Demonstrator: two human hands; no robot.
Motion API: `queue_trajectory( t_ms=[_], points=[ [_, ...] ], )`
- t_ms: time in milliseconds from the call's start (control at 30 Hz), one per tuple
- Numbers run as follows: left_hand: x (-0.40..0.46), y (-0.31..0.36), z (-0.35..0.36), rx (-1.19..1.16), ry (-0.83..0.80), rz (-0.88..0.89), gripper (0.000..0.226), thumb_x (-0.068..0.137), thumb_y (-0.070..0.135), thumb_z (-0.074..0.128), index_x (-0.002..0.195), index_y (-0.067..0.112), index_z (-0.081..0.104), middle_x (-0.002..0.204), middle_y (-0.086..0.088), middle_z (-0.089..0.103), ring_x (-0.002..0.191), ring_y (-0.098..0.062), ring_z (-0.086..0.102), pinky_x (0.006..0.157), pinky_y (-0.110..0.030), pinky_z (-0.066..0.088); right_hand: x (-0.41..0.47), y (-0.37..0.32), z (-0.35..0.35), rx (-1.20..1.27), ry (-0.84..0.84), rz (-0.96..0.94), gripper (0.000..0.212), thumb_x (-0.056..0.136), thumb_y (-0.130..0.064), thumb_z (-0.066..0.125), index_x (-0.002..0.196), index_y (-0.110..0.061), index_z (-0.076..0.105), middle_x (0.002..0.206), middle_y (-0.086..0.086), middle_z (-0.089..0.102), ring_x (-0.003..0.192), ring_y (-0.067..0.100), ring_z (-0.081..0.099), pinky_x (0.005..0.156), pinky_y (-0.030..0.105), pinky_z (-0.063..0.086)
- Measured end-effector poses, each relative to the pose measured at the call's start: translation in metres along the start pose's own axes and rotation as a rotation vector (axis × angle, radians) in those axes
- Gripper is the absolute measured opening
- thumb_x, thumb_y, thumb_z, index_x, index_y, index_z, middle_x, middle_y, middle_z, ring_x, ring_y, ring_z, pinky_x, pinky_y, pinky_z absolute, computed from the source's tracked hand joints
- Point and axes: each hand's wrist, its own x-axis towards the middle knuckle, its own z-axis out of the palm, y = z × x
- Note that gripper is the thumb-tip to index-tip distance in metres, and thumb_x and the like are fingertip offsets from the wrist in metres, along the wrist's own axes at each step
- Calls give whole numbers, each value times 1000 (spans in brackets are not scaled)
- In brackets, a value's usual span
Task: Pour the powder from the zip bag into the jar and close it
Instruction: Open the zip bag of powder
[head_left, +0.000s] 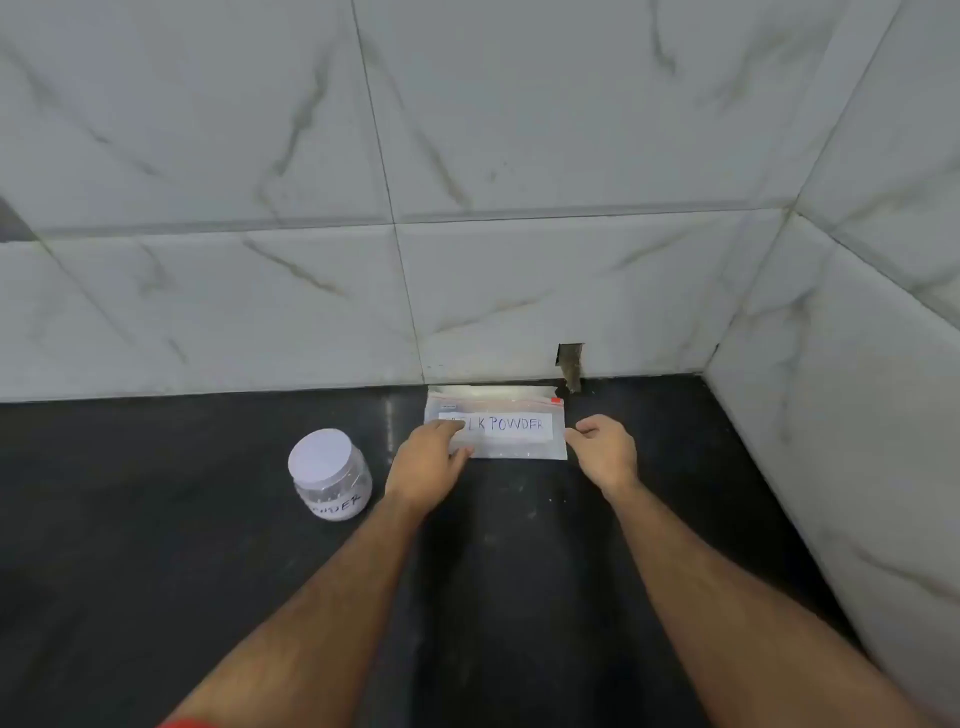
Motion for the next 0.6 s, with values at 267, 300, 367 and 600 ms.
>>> queue_trajectory(
  t_ms=[267,300,367,600],
  points=[
    [96,30,20,19,-43,102,40,100,27,54,138,17,57,140,-1,60,131,-22,52,108,-36,40,62,-22,17,6,44,108,12,92,-22,66,98,-13,72,105,6,73,89,20,63,70,30,50],
    [108,34,25,24,-42,115,38,100,26,54,137,17,58,138,-2,62,129,-24,54,107,-38,42,67,-22,21,2,46,136,10,92,-20,66,93,-13,72,103,6,73,86,20,62,70,32,52],
    [126,40,35,45,-53,135,37,100,24,54,135,17,60,134,-4,65,125,-26,56,105,-41,44,76,-19,27,3,51,177,11,91,-19,66,93,-12,74,102,6,73,87,21,64,72,34,55],
    [163,35,65,199,-174,87,32,99,25,54,130,23,63,126,0,67,119,-25,57,102,-41,39,86,-8,41,104,39,263,20,90,-17,70,109,-17,75,111,2,74,100,20,68,82,37,58]
  ],
)
